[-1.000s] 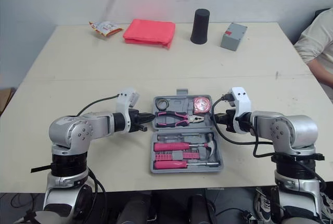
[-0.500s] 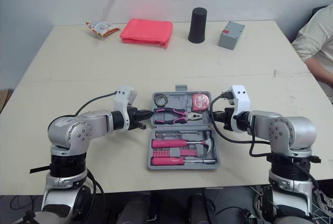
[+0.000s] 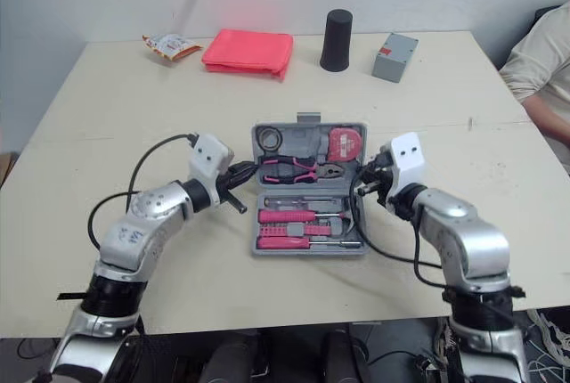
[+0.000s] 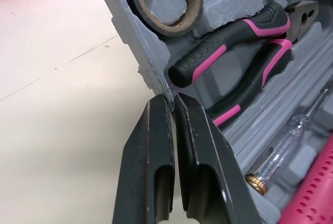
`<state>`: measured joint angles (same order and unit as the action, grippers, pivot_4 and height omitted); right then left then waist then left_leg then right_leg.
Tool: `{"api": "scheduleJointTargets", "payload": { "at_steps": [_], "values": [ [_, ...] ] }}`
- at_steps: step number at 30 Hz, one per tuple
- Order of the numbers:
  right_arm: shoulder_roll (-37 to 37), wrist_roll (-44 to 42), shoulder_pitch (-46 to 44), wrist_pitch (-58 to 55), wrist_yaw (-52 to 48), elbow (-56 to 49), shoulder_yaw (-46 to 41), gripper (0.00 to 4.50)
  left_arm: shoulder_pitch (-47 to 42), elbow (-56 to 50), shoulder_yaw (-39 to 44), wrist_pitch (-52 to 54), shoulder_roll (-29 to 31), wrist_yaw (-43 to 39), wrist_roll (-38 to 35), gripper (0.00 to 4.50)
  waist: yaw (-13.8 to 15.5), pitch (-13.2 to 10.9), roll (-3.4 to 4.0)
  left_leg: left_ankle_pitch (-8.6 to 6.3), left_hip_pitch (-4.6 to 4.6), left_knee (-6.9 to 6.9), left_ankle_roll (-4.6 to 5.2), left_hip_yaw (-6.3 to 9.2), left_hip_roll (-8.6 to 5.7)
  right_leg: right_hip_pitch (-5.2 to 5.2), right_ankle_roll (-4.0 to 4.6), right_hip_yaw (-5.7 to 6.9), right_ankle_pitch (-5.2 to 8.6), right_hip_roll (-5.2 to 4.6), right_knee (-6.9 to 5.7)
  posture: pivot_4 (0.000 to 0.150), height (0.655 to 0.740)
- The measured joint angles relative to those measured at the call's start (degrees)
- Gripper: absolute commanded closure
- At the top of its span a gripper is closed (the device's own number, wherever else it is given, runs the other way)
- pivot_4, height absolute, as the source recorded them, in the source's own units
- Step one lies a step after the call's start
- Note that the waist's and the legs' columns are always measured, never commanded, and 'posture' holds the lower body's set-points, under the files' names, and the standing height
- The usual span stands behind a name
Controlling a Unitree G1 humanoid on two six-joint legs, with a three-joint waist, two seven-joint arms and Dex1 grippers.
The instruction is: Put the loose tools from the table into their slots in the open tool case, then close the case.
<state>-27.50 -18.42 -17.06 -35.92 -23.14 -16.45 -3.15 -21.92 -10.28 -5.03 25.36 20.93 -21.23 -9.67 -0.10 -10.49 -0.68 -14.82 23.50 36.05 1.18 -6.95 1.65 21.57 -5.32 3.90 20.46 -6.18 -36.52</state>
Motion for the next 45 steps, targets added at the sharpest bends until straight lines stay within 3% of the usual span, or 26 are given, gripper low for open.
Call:
{"api": "scheduleJointTargets", "payload": {
  "at_steps": [7, 15, 18, 20, 22, 24, 25, 26, 28, 29, 30, 33, 34, 35, 37, 38, 39, 43, 45],
  "values": [
    [-1.04, 13.1, 8.44, 35.7, -0.98, 8.33, 5.24, 4.5, 9.12, 1.93, -0.98, -22.5, -0.64, 4.19, 9.83, 4.47, -0.11, -0.02, -0.04, 0.01, -0.22, 0.07, 0.01, -0.11, 0.05, -0.09, -0.03, -0.09, -0.01, -0.01, -0.02, 0.15, 0.7361],
    [-4.03, 22.71, 11.46, 63.63, 0.29, 19.65, 5.58, 4.5, 14.44, 1.52, -0.54, -28.89, -1.82, 5.48, 11.43, 4.47, -0.19, -0.01, -0.04, 0.01, -0.31, 0.11, 0.0, -0.12, 0.05, -0.13, -0.02, -0.15, -0.01, -0.03, -0.14, 0.15, 0.7361],
    [-6.5, 24.94, 13.15, 69.95, 0.22, 21.53, 5.33, 3.39, 19.12, -1.51, 0.8, -27.99, -1.42, 4.92, 10.05, 3.57, -0.25, -0.01, -0.04, 0.01, -0.35, 0.09, 0.0, -0.12, 0.08, -0.17, -0.01, -0.16, -0.01, -0.03, -0.13, 0.15, 0.7361],
    [-9.85, 22.44, 17.22, 70.15, -2.25, 19.9, 4.06, 2.38, 24.68, -5.83, 5.77, -22.32, 1.45, 3.35, 5.82, 2.61, -0.25, -0.04, -0.08, 0.01, -0.31, 0.08, 0.0, -0.07, 0.12, -0.13, 0.04, -0.14, 0.02, -0.03, -0.17, 0.15, 0.7361],
    [-15.08, 16.55, 22.48, 67.4, -6.99, 11.93, 2.4, 1.41, 31.55, -14.73, 11.83, -12.33, 5.64, 0.47, -3.17, 1.71, -0.5, -0.07, -0.07, 0.0, -0.33, 0.03, -0.02, -0.01, 0.14, -0.15, 0.07, -0.18, 0.05, -0.06, -0.21, 0.15, 0.7361],
    [-23.94, 4.82, 29.3, 56.93, -13.5, -1.72, -1.34, 0.36, 39.28, -25.61, 20.49, 0.08, 11.32, -2.78, -19.78, 0.8, -0.71, -0.1, -0.12, -0.02, -0.33, 0.06, 0.01, 0.19, 0.14, -0.23, 0.08, -0.13, 0.07, -0.1, -0.21, 0.15, 0.7361],
    [-29.03, -1.68, 34.27, 51.3, -16.85, -7.88, -5.31, 0.09, 44.45, -29.45, 26.61, 3.97, 14.6, -4.87, -27.4, 0.79, -0.74, -0.11, -0.16, -0.07, -0.44, 0.03, -0.01, 0.32, 0.17, -0.45, 0.11, -0.05, 0.1, -0.11, -0.13, 0.15, 0.7361],
    [-33.29, -9.62, 39.65, 43.72, -20.54, -12.89, -10.4, 0.09, 49.07, -31.41, 33.41, 7.61, 17.42, -7.3, -34.42, 0.79, -0.76, -0.11, -0.21, -0.27, -0.74, 0.01, 0.21, 0.55, 0.17, -0.92, 0.16, 0.17, 0.14, -0.08, 0.11, 0.15, 0.7361],
    [-38.49, -23.71, 47.03, 29.16, -27.09, -18.25, -20.18, 0.09, 53.39, -31.36, 43.93, 12.35, 21.19, -10.62, -41.88, 0.79, -0.35, -0.18, -0.37, -0.49, -1.26, -0.08, 0.11, 0.78, 0.2, -1.6, 0.35, 0.4, 0.26, -0.06, 0.41, 0.15, 0.7361],
    [-39.14, -27.1, 47.42, 25.66, -28.53, -18.85, -22.41, 0.09, 53.48, -30.64, 46.3, 13.44, 22.34, -10.99, -42.84, 0.79, -0.08, -0.17, -0.4, -0.6, -1.39, -0.09, -0.09, 0.88, 0.21, -1.81, 0.38, 0.49, 0.27, -0.03, 0.58, 0.15, 0.7361],
    [-40.05, -33.22, 46.97, 20.02, -29.55, -19.4, -25.44, 0.09, 52.12, -28.18, 48.14, 14.85, 24.09, -11.5, -44.16, 0.79, 0.35, -0.14, -0.37, -0.61, -1.44, -0.06, -0.12, 0.94, 0.21, -1.95, 1.37, 0.54, 0.8, -0.02, 0.67, 0.15, 0.7361],
    [-40.47, -40.13, 44.92, 11.18, -30.06, -19.42, -27.76, 0.09, 48.09, -23.65, 48.52, 16.16, 26.87, -12.58, -44.22, 0.79, 1.48, -0.14, -0.37, -0.65, -1.27, -0.11, -0.1, 0.91, 0.18, -1.89, 1.42, 0.51, 0.81, -0.08, 0.95, 0.15, 0.7361],
    [-40.63, -38.71, 43.99, 10.08, -31.08, -19.39, -25.55, 0.46, 43.08, -21.02, 44.85, 16.06, 28.85, -13.31, -42.67, 0.79, 1.89, -0.13, -0.39, -0.67, -1.22, -0.13, -0.09, 0.96, 0.07, -1.86, 1.39, 0.51, 0.78, -0.14, 0.97, 0.15, 0.7361],
    [-40.71, -38.22, 43.69, 9.79, -31.39, -19.51, -24.3, 0.59, 41.51, -20.46, 43.71, 15.88, 29.34, -13.44, -42.15, 1.05, 1.96, -0.14, -0.38, -0.68, -1.17, -0.11, -0.08, 0.97, 0.05, -1.81, 1.39, 0.51, 0.78, -0.16, 0.95, 0.15, 0.7361],
    [-40.66, -33.63, 40.83, 9.26, -32.36, -19.96, -17.44, 1.33, 29.41, -15.62, 33.38, 14.34, 31.99, -13.88, -36.34, 1.68, 2.35, -0.12, -0.37, -0.7, -0.99, -0.1, -0.09, 0.93, -0.02, -1.69, 1.34, 0.48, 0.74, -0.19, 0.92, 0.15, 0.7361],
    [-40.54, -32.96, 39.85, 8.64, -32.44, -20.41, -15.37, 1.89, 25.48, -13.74, 29.82, 13.5, 32.04, -13.88, -34.01, 2.14, 2.18, -0.14, -0.33, -0.62, -0.83, -0.12, -0.2, 0.85, -0.02, -1.54, 1.22, 0.44, 0.68, -0.19, 0.93, 0.15, 0.7361],
    [-40.2, -32.37, 38.33, 7.74, -32.39, -20.69, -13.29, 2.4, 21.1, -11.32, 25.86, 12.92, 31.85, -13.85, -31.43, 2.61, 1.91, -0.14, -0.33, -0.54, -0.67, -0.06, -0.15, 0.82, -0.02, -1.37, 0.24, 0.44, 0.15, -0.19, 0.86, 0.15, 0.7361],
    [-38.79, -29.31, 33.09, 5.38, -31.19, -22.06, -6.67, 4.43, 5.32, -2.51, 11.5, 11.96, 27.87, -15.13, -23.32, 4.44, 1.27, -0.16, -0.38, -0.41, -0.22, 0.12, 0.05, 0.78, 0.01, -0.95, 0.19, 0.54, 0.13, -0.09, 0.7, 0.15, 0.7361],
    [-37.19, -26.53, 30.28, 4.42, -29.85, -22.39, -2.89, 4.43, -2.47, 2.3, 4.5, 10.22, 24.85, -16.99, -18.68, 4.44, 1.45, -0.15, -0.41, -0.37, -0.21, 0.16, 0.05, 0.74, 0.0, -0.94, 0.17, 0.57, 0.12, 0.0, 0.64, 0.15, 0.7361]
  ]
}}
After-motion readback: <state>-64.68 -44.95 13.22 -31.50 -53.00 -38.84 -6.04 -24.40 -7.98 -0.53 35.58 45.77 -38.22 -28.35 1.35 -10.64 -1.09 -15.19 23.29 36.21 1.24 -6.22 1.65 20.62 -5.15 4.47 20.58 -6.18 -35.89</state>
